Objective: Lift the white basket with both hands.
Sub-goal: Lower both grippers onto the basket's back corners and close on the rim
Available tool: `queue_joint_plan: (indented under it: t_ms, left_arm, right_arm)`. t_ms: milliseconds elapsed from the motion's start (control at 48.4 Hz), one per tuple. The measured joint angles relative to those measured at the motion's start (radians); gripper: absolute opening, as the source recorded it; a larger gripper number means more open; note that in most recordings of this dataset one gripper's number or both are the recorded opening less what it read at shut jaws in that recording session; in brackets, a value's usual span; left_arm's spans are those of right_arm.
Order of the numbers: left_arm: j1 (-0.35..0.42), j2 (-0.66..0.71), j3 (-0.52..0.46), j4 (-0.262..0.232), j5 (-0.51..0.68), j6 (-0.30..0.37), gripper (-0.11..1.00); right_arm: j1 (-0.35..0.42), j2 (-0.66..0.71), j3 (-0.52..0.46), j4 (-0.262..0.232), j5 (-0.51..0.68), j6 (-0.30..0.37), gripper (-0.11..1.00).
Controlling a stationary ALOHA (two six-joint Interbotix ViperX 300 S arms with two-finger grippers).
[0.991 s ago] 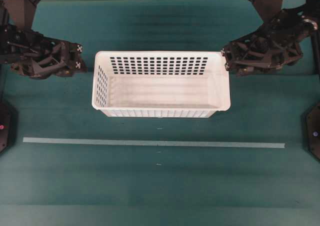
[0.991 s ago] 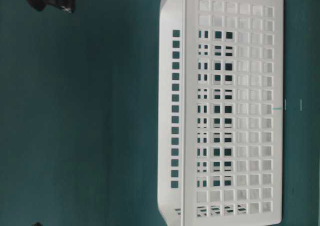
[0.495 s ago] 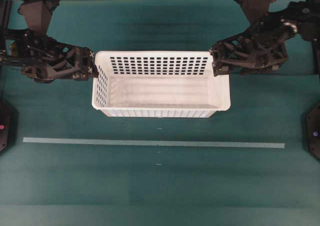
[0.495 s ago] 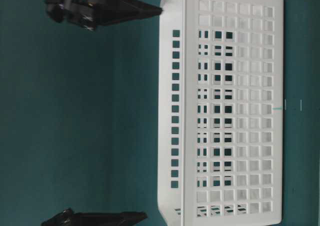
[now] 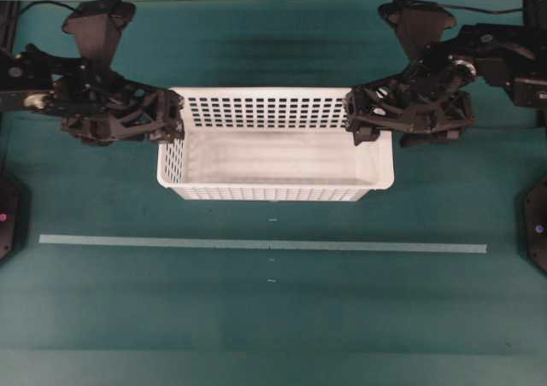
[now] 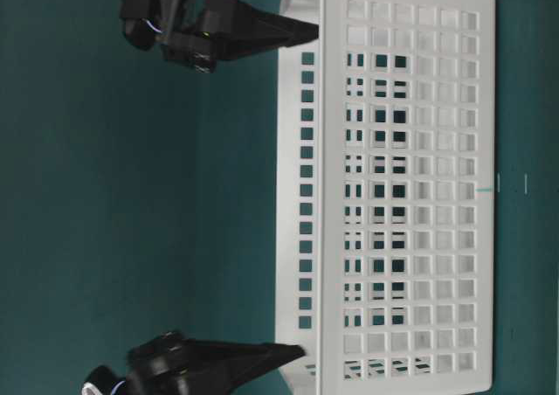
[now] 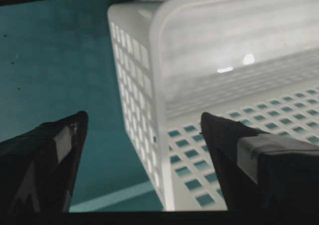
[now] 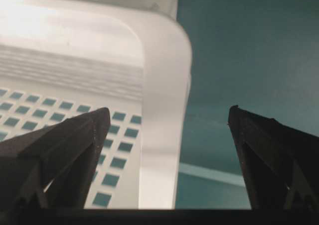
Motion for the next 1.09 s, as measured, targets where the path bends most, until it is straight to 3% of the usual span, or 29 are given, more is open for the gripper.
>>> queue_joint_plan:
  t_ms: [372, 702, 805, 929, 1094]
  left_arm:
    - [-0.002, 0.130, 0.008, 0.000, -0.087, -0.002, 0.91]
    - [-0.002, 0.137, 0.008, 0.000, -0.094, 0.000, 0.90]
    - [-0.002, 0.138, 0.006, 0.000, -0.109, -0.002, 0.85]
    - [-0.002, 0.138, 0.008, 0.000, -0.132, -0.003, 0.64]
    - [-0.003, 0.140, 0.008, 0.000, -0.138, -0.005, 0.21]
  right_arm:
    - [0.018, 0.091, 0.006, -0.002, -0.057, 0.018, 0.97]
    - [0.029, 0.098, 0.017, -0.018, -0.078, 0.055, 0.96]
    - [0.029, 0.097, 0.017, -0.020, -0.080, 0.057, 0.94]
    - [0.029, 0.098, 0.017, -0.020, -0.083, 0.057, 0.78]
    - [0.029, 0.097, 0.020, -0.020, -0.097, 0.057, 0.30]
